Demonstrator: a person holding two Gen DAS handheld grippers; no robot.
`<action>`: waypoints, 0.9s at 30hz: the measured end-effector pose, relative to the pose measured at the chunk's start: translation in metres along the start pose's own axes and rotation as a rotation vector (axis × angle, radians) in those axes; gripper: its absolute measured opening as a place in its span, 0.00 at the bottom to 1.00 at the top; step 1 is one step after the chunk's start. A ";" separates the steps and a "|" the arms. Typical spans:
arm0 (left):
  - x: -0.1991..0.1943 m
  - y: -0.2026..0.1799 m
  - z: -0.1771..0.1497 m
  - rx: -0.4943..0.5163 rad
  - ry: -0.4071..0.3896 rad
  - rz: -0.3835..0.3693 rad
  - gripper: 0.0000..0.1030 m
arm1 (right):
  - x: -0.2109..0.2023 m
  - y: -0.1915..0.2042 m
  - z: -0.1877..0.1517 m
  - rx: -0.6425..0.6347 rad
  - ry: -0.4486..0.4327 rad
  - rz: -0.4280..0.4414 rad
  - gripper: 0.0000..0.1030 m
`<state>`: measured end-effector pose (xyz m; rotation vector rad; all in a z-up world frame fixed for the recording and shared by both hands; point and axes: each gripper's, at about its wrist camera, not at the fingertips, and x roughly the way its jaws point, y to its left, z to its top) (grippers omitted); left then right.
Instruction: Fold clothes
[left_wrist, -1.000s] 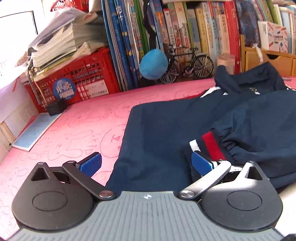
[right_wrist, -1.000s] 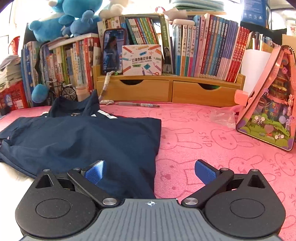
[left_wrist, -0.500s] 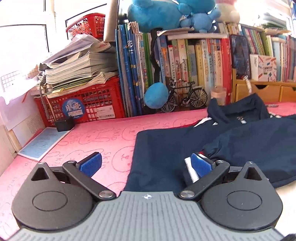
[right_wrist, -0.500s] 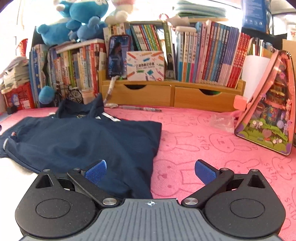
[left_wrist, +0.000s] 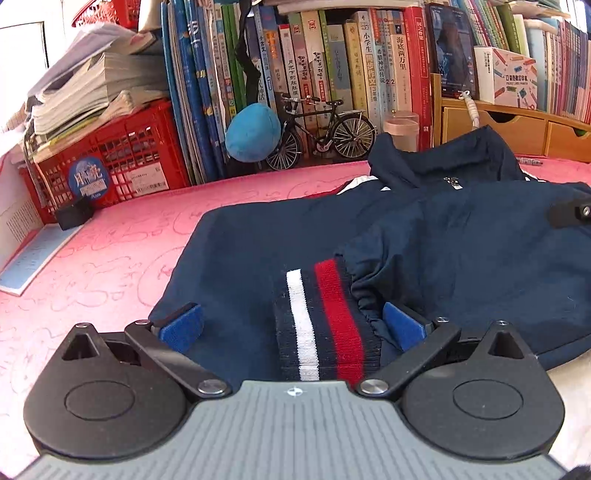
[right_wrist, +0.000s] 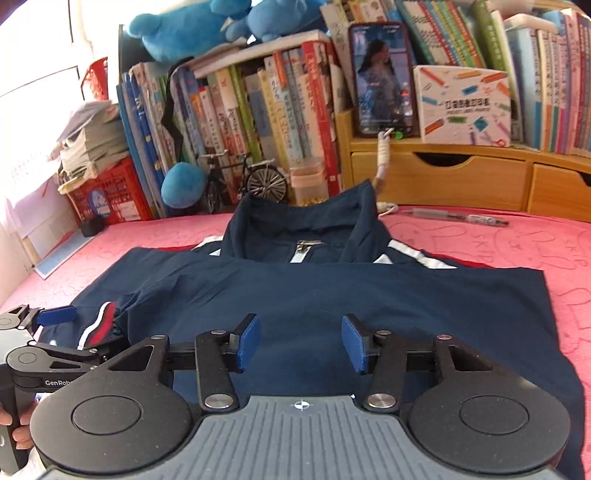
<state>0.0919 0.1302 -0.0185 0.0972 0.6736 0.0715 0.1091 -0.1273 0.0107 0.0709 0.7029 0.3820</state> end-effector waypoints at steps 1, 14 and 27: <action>0.001 0.002 0.000 -0.013 0.006 -0.012 1.00 | 0.006 -0.001 -0.001 -0.011 0.010 -0.016 0.49; 0.002 0.009 0.001 -0.049 0.027 -0.064 1.00 | 0.004 -0.119 -0.011 0.057 -0.006 -0.398 0.57; 0.002 0.010 0.002 -0.050 0.031 -0.067 1.00 | -0.065 -0.080 -0.050 -0.025 -0.045 -0.230 0.86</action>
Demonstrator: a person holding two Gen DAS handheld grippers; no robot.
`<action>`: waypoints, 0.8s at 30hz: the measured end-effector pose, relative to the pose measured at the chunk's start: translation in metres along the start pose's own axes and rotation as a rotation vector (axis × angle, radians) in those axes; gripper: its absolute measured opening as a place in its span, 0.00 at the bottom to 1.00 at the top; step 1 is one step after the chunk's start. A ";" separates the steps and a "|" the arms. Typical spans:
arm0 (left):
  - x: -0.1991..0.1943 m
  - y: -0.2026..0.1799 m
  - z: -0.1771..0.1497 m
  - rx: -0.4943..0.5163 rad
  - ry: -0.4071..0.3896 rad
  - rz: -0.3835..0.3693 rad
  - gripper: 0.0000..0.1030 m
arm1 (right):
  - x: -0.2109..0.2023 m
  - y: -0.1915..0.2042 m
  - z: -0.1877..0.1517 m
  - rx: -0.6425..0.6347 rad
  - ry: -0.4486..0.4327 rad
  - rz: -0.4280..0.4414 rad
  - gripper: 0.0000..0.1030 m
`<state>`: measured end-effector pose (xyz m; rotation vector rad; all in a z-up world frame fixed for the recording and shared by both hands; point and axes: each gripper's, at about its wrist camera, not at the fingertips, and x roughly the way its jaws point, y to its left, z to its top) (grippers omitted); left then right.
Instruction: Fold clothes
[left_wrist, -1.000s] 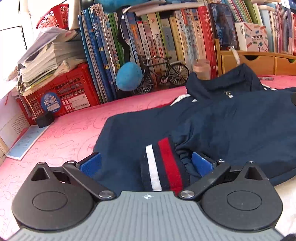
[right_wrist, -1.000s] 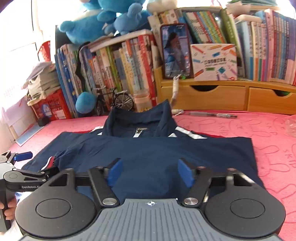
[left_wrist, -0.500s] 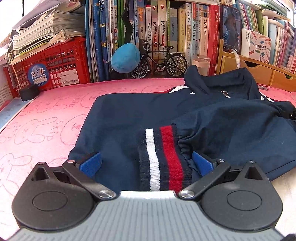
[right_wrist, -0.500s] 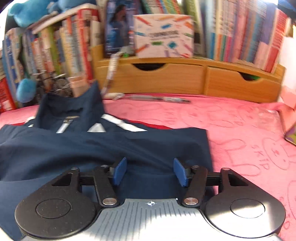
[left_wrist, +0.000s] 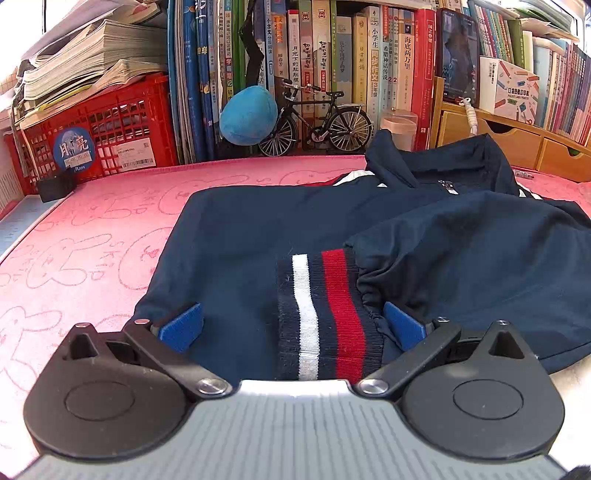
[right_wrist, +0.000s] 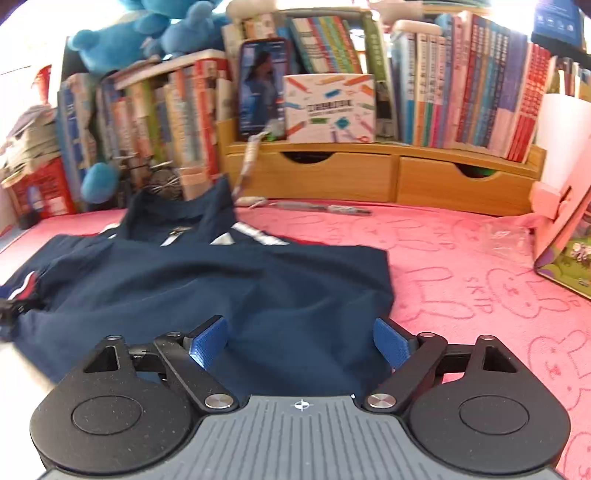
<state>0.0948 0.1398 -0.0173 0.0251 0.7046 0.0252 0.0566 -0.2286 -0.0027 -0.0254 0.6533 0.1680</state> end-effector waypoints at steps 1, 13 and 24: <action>0.000 0.000 0.000 0.000 0.001 0.000 1.00 | -0.005 0.005 -0.006 -0.024 0.010 0.010 0.87; 0.000 0.000 0.000 0.001 0.001 0.000 1.00 | -0.059 -0.065 -0.056 0.078 0.060 -0.184 0.99; -0.013 -0.001 -0.004 0.024 -0.025 -0.014 1.00 | -0.126 -0.037 -0.078 0.047 -0.135 -0.033 1.00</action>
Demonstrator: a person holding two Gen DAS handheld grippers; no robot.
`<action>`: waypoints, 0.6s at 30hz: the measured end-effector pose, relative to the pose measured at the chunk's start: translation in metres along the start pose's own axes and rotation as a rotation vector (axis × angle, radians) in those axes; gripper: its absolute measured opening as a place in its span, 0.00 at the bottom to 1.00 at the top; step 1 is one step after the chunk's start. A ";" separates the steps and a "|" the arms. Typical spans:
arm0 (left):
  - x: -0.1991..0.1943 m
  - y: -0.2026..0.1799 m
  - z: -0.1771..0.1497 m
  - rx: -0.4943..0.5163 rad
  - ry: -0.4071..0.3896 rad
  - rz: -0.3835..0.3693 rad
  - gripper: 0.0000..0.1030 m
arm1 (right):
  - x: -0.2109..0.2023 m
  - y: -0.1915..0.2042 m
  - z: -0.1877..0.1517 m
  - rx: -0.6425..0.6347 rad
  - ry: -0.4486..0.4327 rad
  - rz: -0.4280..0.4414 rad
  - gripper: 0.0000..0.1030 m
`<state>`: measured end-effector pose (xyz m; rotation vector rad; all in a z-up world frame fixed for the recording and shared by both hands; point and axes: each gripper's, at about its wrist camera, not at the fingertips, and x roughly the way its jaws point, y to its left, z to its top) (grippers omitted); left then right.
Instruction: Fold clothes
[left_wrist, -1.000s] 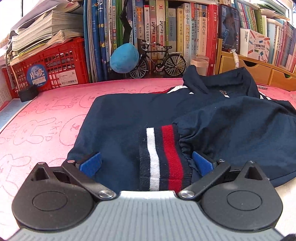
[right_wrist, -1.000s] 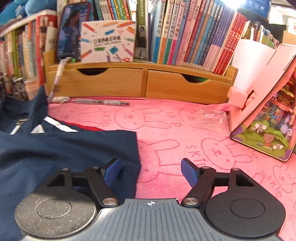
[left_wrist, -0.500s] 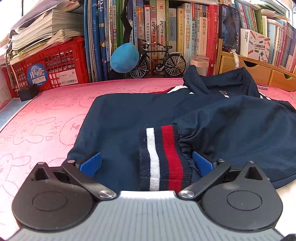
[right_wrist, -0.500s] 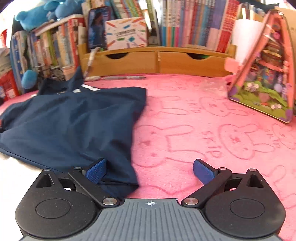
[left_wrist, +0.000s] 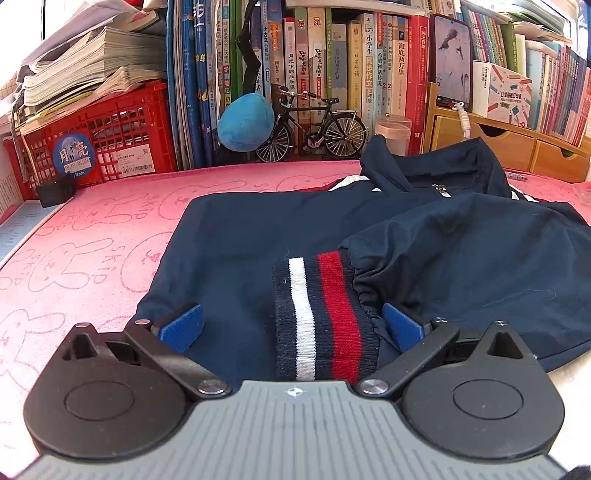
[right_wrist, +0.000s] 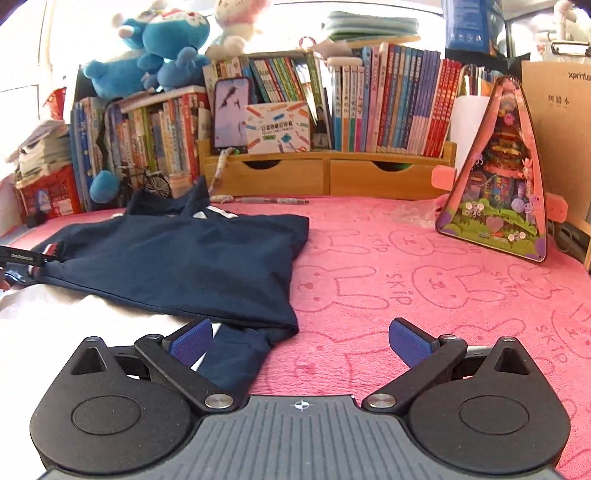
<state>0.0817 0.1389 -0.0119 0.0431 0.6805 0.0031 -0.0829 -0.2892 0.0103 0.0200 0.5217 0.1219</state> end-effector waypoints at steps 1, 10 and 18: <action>-0.008 -0.001 -0.003 0.012 -0.009 -0.007 1.00 | -0.007 0.004 -0.001 -0.010 -0.017 0.026 1.00; -0.100 -0.029 -0.062 0.201 0.005 -0.112 1.00 | -0.052 0.060 -0.037 -0.214 -0.087 0.124 1.00; -0.181 -0.047 -0.137 0.287 -0.041 -0.105 1.00 | -0.077 0.093 -0.071 -0.174 0.048 0.238 1.00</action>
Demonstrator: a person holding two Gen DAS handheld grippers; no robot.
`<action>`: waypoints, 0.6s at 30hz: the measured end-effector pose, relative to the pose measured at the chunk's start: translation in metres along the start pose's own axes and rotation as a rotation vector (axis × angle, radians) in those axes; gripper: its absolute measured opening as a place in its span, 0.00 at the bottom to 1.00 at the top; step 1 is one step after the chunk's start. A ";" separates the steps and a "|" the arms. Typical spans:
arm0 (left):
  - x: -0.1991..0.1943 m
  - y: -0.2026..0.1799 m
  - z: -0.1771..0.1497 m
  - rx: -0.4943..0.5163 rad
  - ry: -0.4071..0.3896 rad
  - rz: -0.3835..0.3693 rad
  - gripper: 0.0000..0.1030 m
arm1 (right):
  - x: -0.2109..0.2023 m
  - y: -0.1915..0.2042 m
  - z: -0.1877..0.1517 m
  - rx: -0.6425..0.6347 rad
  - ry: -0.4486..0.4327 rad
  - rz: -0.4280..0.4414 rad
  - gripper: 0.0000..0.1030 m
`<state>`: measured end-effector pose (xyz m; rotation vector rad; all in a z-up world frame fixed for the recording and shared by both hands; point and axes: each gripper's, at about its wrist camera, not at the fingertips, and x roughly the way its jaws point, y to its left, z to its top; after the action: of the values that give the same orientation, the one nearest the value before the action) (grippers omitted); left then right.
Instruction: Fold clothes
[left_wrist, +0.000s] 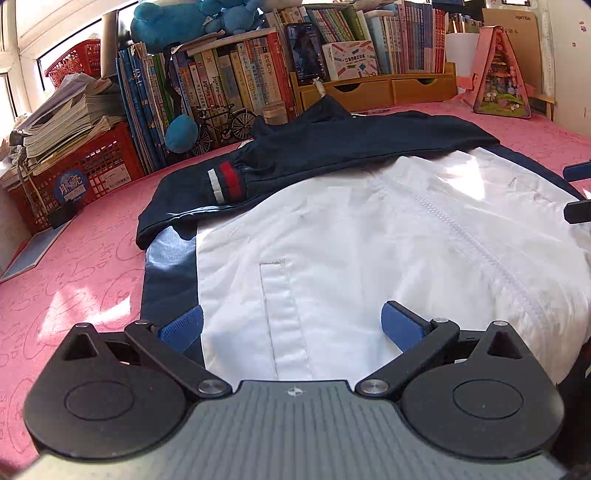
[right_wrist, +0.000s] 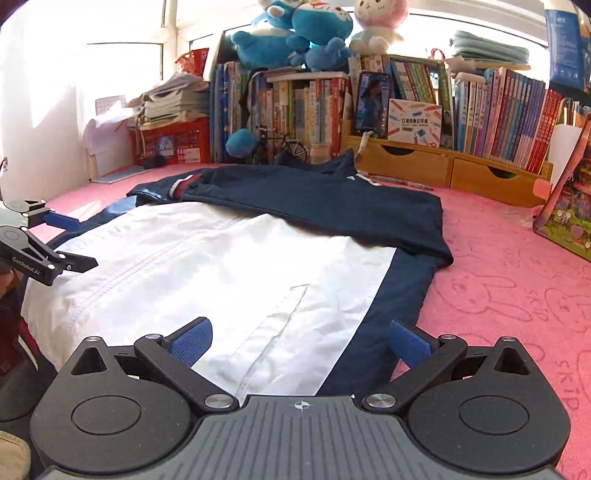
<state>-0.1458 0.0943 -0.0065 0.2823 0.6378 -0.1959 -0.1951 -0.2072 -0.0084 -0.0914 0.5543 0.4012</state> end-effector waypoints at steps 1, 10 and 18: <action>-0.008 -0.002 -0.006 0.001 -0.002 0.004 1.00 | -0.003 0.003 -0.004 0.010 0.007 0.005 1.00; -0.061 -0.004 -0.051 0.007 0.073 0.088 1.00 | -0.044 0.012 -0.037 0.006 0.060 0.015 1.00; -0.074 -0.018 -0.066 0.140 0.044 0.116 1.00 | -0.056 0.045 -0.057 -0.211 0.099 -0.004 1.00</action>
<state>-0.2457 0.1053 -0.0155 0.4578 0.6506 -0.1235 -0.2845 -0.1957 -0.0265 -0.3164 0.6081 0.4517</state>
